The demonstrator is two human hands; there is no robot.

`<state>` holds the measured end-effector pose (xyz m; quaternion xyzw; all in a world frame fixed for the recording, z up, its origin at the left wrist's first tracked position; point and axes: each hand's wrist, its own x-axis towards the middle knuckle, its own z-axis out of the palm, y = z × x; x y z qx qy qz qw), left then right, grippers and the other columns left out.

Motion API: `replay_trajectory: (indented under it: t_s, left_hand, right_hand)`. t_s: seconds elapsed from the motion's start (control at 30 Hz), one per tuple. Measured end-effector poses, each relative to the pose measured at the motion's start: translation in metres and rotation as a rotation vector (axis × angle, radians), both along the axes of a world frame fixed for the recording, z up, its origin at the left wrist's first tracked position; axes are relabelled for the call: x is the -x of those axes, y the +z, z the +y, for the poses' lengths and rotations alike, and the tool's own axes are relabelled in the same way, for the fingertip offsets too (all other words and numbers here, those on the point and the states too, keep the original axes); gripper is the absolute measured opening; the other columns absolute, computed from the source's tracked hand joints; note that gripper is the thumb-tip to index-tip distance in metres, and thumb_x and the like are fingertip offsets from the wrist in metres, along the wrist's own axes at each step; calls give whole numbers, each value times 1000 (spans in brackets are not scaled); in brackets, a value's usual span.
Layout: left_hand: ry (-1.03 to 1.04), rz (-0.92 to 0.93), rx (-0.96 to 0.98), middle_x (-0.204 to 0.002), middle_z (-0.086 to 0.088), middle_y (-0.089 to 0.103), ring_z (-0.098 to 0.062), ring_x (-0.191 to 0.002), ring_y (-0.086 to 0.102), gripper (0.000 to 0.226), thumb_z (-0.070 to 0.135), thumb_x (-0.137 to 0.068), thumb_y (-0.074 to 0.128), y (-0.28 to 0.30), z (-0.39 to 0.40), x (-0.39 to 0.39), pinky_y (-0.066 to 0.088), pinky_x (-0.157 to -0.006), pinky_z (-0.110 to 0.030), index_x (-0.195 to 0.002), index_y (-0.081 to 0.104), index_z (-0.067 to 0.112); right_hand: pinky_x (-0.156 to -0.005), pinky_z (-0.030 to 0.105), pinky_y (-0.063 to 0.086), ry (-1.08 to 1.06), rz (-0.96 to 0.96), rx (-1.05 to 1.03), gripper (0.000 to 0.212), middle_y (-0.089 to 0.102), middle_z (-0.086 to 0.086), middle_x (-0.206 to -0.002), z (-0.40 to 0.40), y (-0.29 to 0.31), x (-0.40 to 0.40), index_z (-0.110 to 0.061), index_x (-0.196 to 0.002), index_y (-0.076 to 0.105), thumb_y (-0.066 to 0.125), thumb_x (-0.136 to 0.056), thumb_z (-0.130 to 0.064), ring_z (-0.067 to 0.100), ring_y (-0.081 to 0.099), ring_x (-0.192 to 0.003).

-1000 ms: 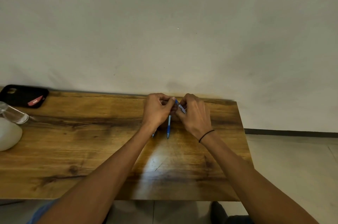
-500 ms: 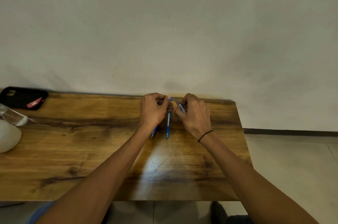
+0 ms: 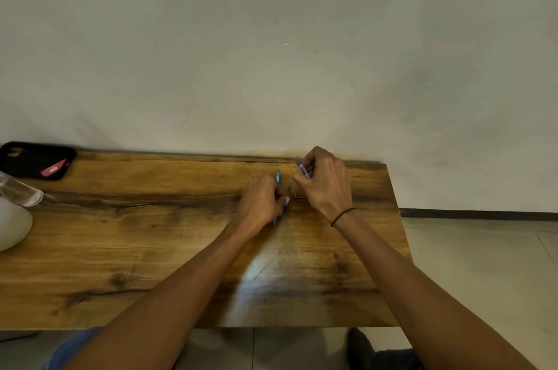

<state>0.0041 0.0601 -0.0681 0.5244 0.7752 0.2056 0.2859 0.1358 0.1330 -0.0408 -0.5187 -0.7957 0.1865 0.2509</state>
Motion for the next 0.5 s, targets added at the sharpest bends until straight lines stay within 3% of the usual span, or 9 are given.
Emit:
replay_trajectory:
  t_s: [0.1,0.27,0.37,0.43,0.5]
  left_hand:
    - [22,4,-23,-70,4,76,-4,-61,69,11,23,-90,82,0,-1,-3,52,-61,-21,-82,80,16]
    - [43,14,-49,-78,0,78,-2,-62,65,9,22,-90,82,-2,-1,-3,57,-68,-26,-91,82,13]
    - [102,-62,-10,-69,4,76,-2,-55,68,13,25,-94,78,-2,1,0,54,-59,-19,-84,80,17]
    - [233,-269,-31,-66,-1,77,-11,-62,75,23,26,-98,73,1,4,6,62,-62,-28,-78,78,16]
    - [417,-656,-110,-81,-10,81,-28,-85,80,25,28,-102,68,6,9,15,66,-78,-36,-90,79,9]
  right_hand:
    - [-53,29,48,4,4,-2,12,57,-19,-76,0,1,-1,-19,-84,60,71,-79,-20,11,61,-67]
    - [-56,33,53,15,-10,6,12,63,-14,-80,0,1,-1,-19,-86,61,71,-81,-22,16,66,-72]
    - [-59,38,55,30,-15,12,12,67,-6,-83,-1,3,-1,-18,-87,61,70,-82,-23,18,65,-73]
    - [-61,42,56,49,-7,15,11,67,-4,-83,0,4,-3,-19,-88,61,70,-82,-24,19,64,-74]
    - [-64,45,57,85,18,19,11,67,-4,-84,0,6,-4,-19,-89,62,69,-83,-25,19,64,-77]
